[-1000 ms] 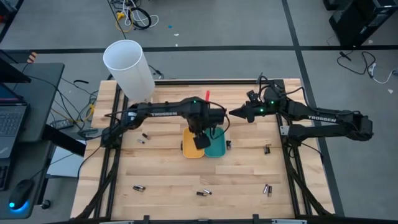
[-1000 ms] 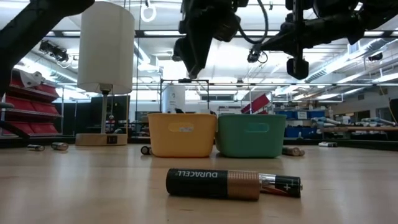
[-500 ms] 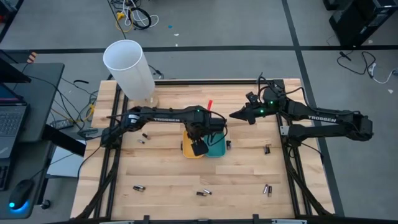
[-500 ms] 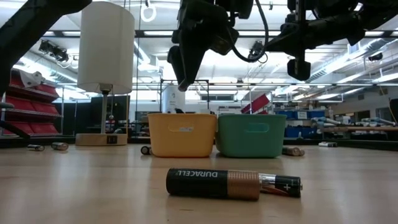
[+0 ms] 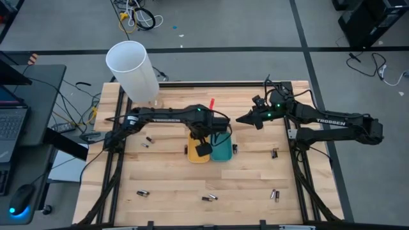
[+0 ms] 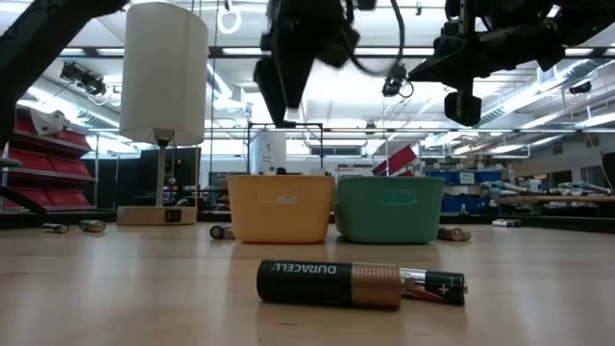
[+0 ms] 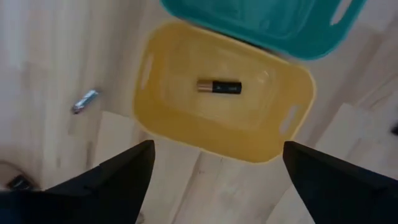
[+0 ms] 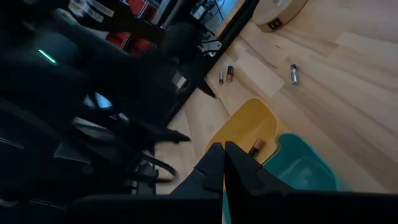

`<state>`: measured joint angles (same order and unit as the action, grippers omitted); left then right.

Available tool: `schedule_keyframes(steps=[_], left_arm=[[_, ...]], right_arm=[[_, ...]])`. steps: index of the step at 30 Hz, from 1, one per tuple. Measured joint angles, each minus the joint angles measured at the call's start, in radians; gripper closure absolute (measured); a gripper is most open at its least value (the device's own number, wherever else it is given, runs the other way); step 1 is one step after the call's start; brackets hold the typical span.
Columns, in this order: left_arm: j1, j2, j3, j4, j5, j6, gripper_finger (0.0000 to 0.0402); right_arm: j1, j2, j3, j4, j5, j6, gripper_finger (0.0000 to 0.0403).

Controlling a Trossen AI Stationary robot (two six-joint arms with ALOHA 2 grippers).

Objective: Sort batteries
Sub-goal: Put the black battery into the yellow bin

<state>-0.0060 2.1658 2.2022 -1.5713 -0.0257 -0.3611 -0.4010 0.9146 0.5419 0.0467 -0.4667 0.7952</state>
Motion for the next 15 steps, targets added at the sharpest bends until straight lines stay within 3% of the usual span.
schedule_keyframes(steps=[5, 9, 12, 15], left_arm=[[0.013, -0.091, 0.000, 0.001, -0.071, -0.093, 0.0044], [0.013, -0.186, -0.005, 0.001, -0.195, -0.196, 0.0046], [0.012, -0.263, -0.075, 0.001, -0.227, -0.265, 0.0046], [-0.004, -0.353, -0.219, 0.000, -0.235, -0.323, 0.0046]], right_arm=[[-0.002, 0.000, 0.000, -0.002, 0.002, -0.013, 0.0401], [-0.002, 0.000, 0.000, -0.003, 0.009, -0.013, 0.0401], [-0.002, 0.000, 0.000, -0.006, 0.010, -0.009, 0.0401], [-0.002, 0.000, 0.000, -0.014, 0.010, -0.005, 0.0401]])
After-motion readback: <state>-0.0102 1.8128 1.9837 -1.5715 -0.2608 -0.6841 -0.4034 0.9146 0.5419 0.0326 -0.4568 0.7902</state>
